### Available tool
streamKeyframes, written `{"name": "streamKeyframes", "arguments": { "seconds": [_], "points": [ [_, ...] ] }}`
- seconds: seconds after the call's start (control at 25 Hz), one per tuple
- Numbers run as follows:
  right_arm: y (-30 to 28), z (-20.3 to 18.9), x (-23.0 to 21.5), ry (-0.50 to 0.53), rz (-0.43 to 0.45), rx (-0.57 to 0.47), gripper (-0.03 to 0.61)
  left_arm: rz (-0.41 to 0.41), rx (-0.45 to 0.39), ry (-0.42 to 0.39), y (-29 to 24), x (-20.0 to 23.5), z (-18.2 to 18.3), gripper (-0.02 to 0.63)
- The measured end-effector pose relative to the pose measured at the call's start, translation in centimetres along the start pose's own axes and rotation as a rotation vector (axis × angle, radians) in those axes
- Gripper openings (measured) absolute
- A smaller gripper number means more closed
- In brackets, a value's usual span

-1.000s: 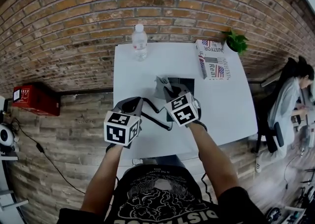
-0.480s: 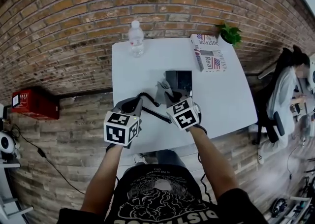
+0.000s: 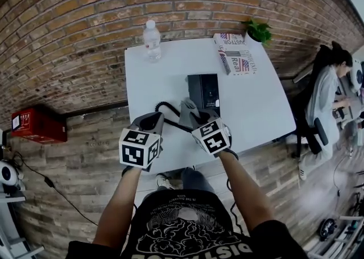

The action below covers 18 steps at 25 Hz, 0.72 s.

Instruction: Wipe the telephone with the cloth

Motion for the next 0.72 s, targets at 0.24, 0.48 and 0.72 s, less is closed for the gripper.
{"name": "streamKeyframes", "arguments": {
  "seconds": [0.24, 0.48, 0.72],
  "points": [
    [0.8, -1.7, 0.5, -0.043, -0.002, 0.007, 0.011, -0.026, 0.008, -0.009, 0.1, -0.7, -0.5, 0.006],
    [1.0, -2.0, 0.8, -0.062, 0.005, 0.001, 0.011, -0.033, 0.012, -0.011, -0.1, -1.0, -0.7, 0.005],
    [1.6, 1.5, 0.7, -0.075, 0.050, -0.075, 0.011, -0.018, 0.006, 0.005, -0.7, -0.3, -0.1, 0.006]
  ]
}}
Point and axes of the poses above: the fingertips, and each gripper's own axes: y backward along the fingers, x to its left, z out of its top, the point moved 4 cm from there along y, backward along the fingers, and after that the axes turned 15 degrees about -y, right-handed, at the moved point
